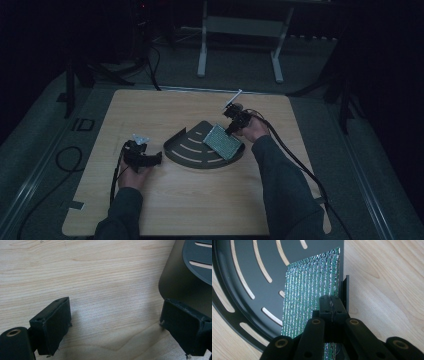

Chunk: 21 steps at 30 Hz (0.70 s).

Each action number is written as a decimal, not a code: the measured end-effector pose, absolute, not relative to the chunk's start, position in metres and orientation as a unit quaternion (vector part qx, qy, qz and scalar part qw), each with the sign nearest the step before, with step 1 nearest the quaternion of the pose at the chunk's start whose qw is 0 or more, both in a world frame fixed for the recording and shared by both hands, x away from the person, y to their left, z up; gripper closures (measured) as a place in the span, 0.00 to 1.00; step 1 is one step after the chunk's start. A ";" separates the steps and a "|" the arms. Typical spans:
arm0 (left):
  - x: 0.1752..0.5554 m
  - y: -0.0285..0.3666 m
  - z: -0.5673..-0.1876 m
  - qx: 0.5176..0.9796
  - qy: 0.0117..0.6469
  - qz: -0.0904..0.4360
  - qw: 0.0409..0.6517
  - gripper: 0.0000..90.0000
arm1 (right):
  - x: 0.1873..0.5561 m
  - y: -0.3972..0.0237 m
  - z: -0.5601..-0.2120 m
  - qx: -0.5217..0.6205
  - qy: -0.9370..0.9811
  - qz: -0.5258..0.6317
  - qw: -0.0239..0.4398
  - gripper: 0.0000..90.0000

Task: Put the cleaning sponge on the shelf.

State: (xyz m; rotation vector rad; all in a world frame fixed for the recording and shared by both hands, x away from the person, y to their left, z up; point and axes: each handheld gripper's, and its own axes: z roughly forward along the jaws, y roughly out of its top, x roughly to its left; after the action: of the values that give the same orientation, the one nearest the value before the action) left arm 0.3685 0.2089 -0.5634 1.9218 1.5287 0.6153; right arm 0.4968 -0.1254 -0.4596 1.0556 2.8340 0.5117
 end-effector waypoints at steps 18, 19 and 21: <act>0.369 0.209 -0.563 0.724 0.576 0.232 0.300 0.11 | 0.493 -0.124 -0.470 0.327 0.933 0.138 0.063 0.99; 0.369 0.209 -0.563 0.724 0.576 0.232 0.300 0.11 | 0.493 -0.123 -0.470 0.330 0.932 0.138 0.062 0.99; 0.369 0.209 -0.563 0.724 0.576 0.232 0.300 0.11 | 0.494 -0.124 -0.470 0.330 0.932 0.138 0.062 0.99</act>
State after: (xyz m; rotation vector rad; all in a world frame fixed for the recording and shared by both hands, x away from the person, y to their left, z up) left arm 0.3685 0.2089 -0.5634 1.9214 1.5287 0.6152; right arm 0.4938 -0.1240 -0.4704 0.9986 2.8167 0.4169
